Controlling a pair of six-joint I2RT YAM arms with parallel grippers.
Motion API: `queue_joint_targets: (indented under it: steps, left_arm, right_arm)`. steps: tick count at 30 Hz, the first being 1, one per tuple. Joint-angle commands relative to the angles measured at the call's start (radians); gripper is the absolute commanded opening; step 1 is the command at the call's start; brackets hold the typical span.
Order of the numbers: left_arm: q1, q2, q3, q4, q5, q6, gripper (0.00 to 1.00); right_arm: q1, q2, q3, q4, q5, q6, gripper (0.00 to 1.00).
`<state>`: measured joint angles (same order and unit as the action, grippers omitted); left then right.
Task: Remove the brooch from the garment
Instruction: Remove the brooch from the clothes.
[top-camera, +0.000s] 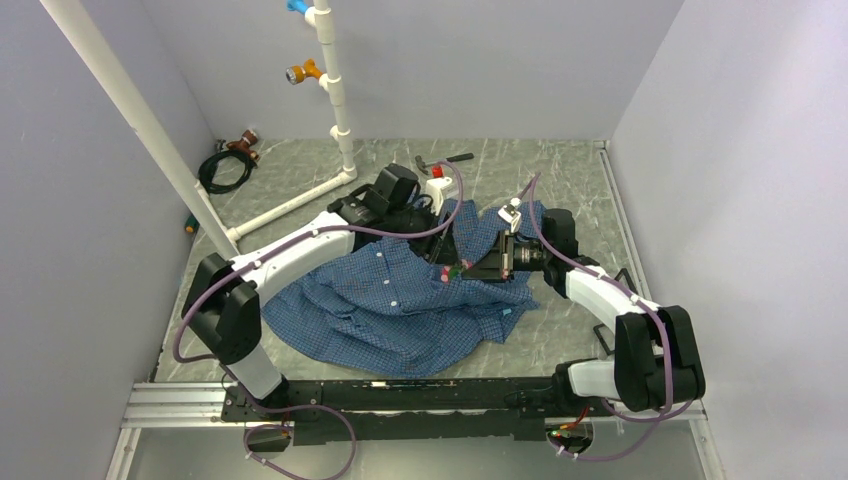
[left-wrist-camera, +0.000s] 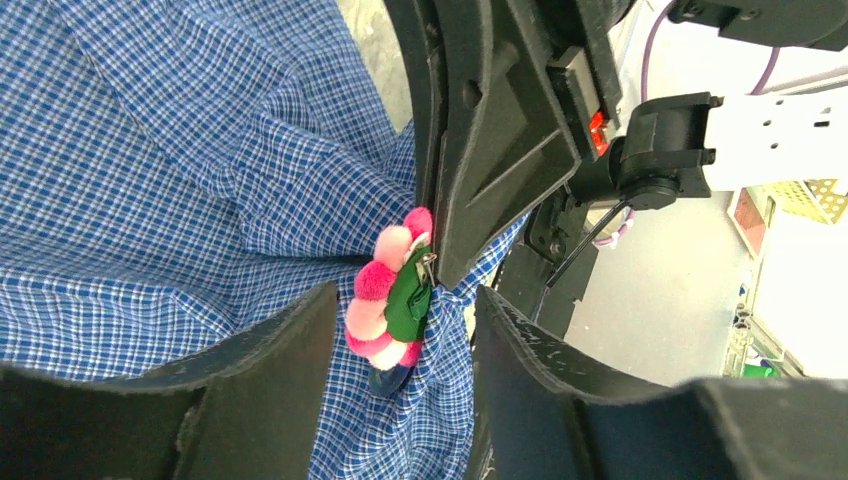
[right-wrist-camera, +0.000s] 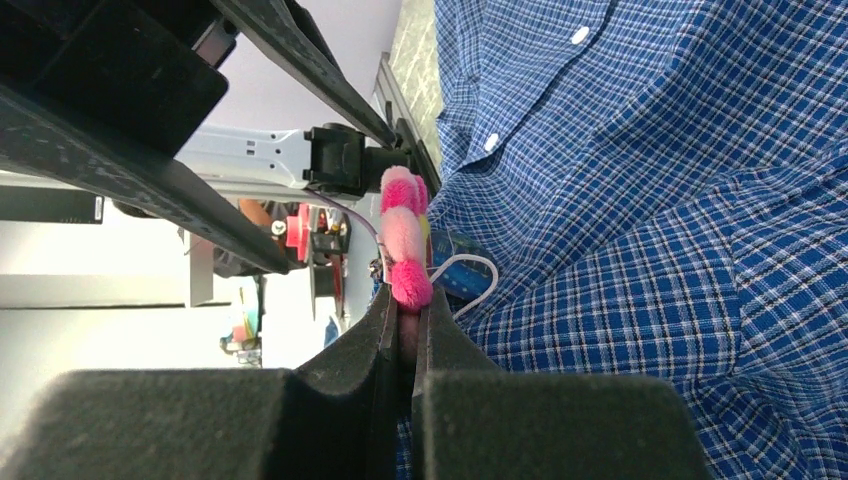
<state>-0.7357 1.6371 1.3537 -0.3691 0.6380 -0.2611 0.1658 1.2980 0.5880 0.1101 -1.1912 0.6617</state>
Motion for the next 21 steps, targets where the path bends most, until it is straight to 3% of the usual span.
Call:
queue_joint_targets:
  steps: [1,21]
  left_arm:
    - [-0.019,0.016,0.033,-0.015,-0.031,-0.033,0.56]
    - [-0.056,0.048,0.031,-0.001,-0.040,-0.048,0.41]
  right_arm:
    - [-0.003,0.006,0.038,-0.009,0.015,-0.017,0.00]
    - [-0.006,0.013,0.022,0.046,0.018,0.027,0.00]
